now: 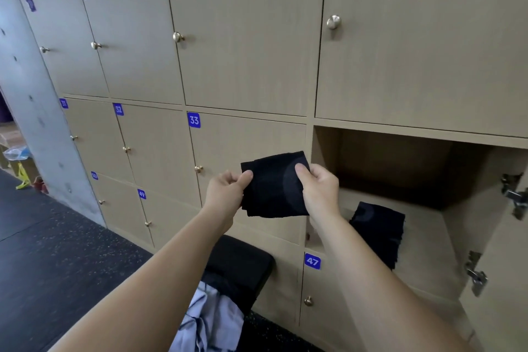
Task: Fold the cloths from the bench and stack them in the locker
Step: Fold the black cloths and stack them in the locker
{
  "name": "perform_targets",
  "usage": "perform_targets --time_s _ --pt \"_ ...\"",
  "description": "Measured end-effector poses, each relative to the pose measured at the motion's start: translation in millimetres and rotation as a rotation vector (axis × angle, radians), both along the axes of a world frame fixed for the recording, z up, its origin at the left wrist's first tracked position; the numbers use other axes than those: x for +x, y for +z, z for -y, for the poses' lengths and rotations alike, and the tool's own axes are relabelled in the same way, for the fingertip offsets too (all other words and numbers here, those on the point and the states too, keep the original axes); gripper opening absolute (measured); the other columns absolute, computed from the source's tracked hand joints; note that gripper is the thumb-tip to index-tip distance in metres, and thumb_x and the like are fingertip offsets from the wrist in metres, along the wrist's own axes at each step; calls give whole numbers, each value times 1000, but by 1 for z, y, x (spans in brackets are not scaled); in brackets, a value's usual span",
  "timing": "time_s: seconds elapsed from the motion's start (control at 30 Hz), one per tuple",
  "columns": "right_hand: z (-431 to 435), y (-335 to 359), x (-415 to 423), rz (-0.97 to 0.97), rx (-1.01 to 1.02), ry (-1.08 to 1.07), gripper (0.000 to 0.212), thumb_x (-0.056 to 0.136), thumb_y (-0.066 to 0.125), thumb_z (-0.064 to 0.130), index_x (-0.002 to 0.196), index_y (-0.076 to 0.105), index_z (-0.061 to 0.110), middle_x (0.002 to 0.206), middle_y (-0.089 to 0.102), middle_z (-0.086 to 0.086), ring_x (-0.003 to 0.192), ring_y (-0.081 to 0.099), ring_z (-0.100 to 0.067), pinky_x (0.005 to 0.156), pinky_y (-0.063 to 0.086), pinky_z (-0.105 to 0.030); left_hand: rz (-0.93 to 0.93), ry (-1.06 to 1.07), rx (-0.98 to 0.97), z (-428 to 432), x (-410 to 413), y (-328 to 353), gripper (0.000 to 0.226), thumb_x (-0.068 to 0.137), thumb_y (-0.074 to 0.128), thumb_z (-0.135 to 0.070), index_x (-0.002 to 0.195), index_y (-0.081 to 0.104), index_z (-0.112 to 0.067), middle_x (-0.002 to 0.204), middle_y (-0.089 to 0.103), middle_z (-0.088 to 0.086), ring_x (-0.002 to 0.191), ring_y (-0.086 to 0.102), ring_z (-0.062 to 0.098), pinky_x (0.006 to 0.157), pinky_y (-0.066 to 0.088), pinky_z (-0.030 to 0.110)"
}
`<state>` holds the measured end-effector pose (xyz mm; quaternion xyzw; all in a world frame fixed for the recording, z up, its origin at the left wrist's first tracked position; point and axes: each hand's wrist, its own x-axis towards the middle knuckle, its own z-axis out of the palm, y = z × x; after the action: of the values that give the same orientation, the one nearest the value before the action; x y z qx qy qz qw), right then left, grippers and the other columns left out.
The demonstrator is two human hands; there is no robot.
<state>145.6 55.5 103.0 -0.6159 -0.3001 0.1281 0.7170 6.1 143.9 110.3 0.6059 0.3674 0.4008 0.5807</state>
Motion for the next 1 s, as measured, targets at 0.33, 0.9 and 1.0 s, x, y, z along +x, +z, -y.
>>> perform_targets --time_s 0.33,0.9,1.0 --pt "45 -36 55 -20 -72 -191 20 94 58 26 83 66 11 76 64 0 72 57 -9 67 47 -28 -104 -293 -80 40 70 -33 43 97 59 -17 131 34 -23 112 68 8 94 69 23 71 58 34" --pt "115 -116 191 -3 -396 -414 23 79 76 16 99 65 19 71 68 8 76 67 -15 76 55 -37 -329 -510 58 54 211 -91 35 99 45 2 107 68 -23 113 65 4 94 61 19 101 47 45" --pt "109 -113 219 37 -414 -441 18 81 75 15 97 67 16 71 67 8 78 67 -15 76 55 -34 -324 -532 109 47 241 -88 35 98 48 2 120 66 -20 114 66 1 111 61 20 102 48 37"
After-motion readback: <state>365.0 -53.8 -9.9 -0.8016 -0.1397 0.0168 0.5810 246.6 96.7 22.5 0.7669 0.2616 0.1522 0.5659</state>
